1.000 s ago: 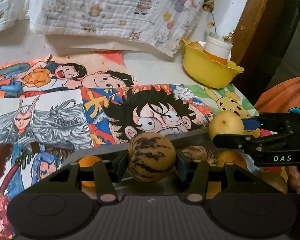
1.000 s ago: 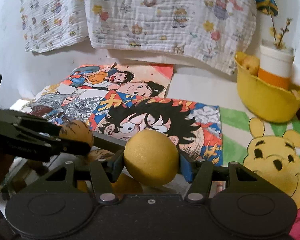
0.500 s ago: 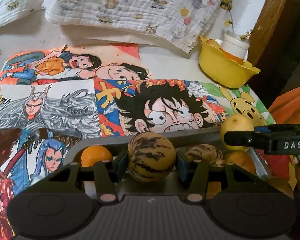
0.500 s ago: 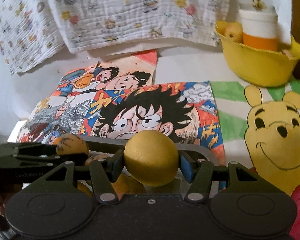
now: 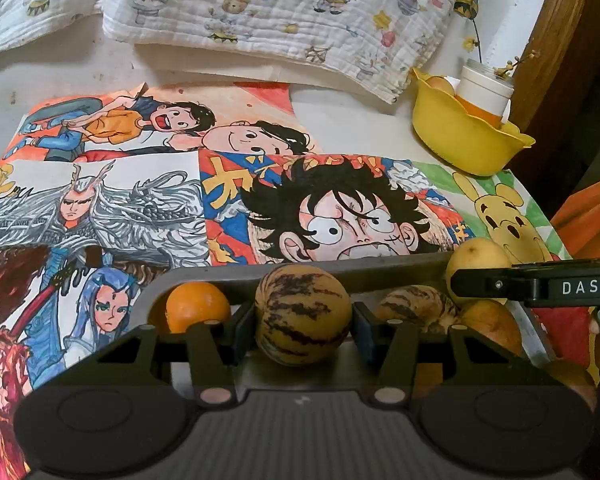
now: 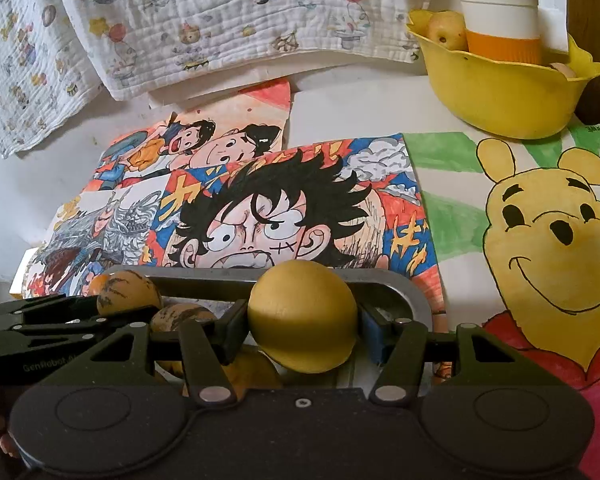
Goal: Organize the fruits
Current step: 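Carry the yellow fruit and striped melon over the metal tray with both tools, then lower both fruits into the tray and open both tools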
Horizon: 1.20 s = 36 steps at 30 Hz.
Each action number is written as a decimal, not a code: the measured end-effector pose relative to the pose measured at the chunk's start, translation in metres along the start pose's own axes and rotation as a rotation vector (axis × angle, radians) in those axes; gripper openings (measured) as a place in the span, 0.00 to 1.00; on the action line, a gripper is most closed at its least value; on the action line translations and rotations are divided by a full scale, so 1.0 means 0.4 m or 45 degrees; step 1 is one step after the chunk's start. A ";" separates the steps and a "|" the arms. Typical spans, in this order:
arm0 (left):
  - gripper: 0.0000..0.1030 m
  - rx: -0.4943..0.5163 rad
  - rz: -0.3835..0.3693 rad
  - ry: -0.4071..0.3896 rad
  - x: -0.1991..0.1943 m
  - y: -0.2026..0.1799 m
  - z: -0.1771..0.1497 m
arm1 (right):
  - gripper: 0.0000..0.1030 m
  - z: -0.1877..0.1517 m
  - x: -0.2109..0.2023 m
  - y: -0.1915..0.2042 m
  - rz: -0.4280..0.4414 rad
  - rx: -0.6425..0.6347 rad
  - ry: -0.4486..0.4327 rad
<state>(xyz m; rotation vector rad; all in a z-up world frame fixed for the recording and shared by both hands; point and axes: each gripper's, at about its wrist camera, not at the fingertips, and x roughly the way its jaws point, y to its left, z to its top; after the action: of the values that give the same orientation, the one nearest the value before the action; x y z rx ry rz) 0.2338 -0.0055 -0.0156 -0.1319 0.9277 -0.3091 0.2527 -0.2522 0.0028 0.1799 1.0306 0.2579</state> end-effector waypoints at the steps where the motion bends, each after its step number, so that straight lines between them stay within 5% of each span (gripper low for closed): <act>1: 0.54 -0.003 0.000 0.001 0.000 0.000 0.000 | 0.58 0.000 0.001 0.000 0.002 0.001 -0.001; 20: 0.60 -0.003 0.018 0.015 -0.008 0.003 -0.004 | 0.62 -0.002 0.006 -0.003 0.013 0.030 -0.004; 36: 0.88 -0.009 0.066 -0.111 -0.105 -0.020 0.000 | 0.81 -0.024 -0.057 0.020 0.006 -0.023 -0.130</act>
<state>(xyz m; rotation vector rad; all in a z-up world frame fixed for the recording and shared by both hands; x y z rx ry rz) 0.2088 0.0004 0.0184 -0.1271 0.8448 -0.2504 0.2322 -0.2512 0.0187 0.1770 0.9267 0.2595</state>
